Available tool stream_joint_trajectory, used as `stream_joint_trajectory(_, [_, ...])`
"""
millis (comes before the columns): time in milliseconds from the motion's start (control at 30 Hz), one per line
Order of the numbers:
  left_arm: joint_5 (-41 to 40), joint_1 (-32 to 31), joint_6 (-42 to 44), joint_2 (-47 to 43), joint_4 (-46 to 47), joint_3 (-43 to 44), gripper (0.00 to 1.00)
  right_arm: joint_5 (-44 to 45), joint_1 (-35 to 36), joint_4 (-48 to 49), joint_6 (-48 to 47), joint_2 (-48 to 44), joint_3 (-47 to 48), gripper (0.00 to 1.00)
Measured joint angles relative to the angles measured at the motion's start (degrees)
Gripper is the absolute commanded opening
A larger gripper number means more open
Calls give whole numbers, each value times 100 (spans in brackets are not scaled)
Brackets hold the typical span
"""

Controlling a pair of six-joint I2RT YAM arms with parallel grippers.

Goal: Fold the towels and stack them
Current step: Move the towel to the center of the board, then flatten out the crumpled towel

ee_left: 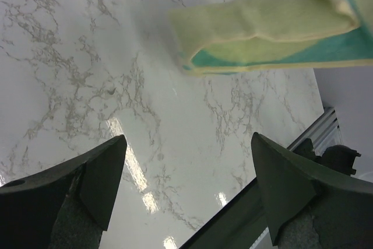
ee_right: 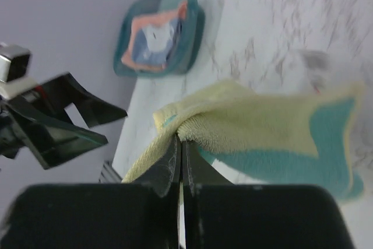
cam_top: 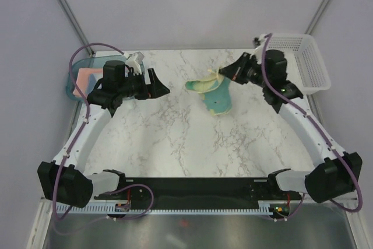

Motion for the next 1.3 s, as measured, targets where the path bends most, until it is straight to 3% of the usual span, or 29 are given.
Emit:
stream_joint_trajectory(233, [-315, -48, 61, -330, -109, -367, 94, 155, 1305, 282, -162, 1185, -564, 1])
stream_joint_trajectory(400, [-710, -48, 205, -549, -343, -468, 93, 509, 1325, 310, -356, 1449, -678, 0])
stream_joint_trajectory(533, [-837, -55, 310, -686, -457, -481, 93, 820, 1296, 400, -402, 1067, -1408, 0])
stream_joint_trajectory(633, [-905, -125, 323, -719, -466, -584, 92, 973, 1298, 343, -378, 531, -2328, 16])
stream_joint_trajectory(667, [-911, -160, 326, -708, -476, -636, 92, 1032, 1298, 216, -365, 367, -2597, 31])
stream_joint_trajectory(767, [-925, -262, 323, -612, -522, -728, 91, 1228, 1298, -295, -378, 46, -3001, 46])
stream_joint_trajectory(1000, [-826, -459, 313, -212, -389, -756, 88, 1814, 1298, -920, -586, -413, -2448, 53])
stream_joint_trajectory(1300, [-608, -1102, -15, 190, 186, -1294, 84, 2083, 1469, -590, -1187, 1051, -1325, 46])
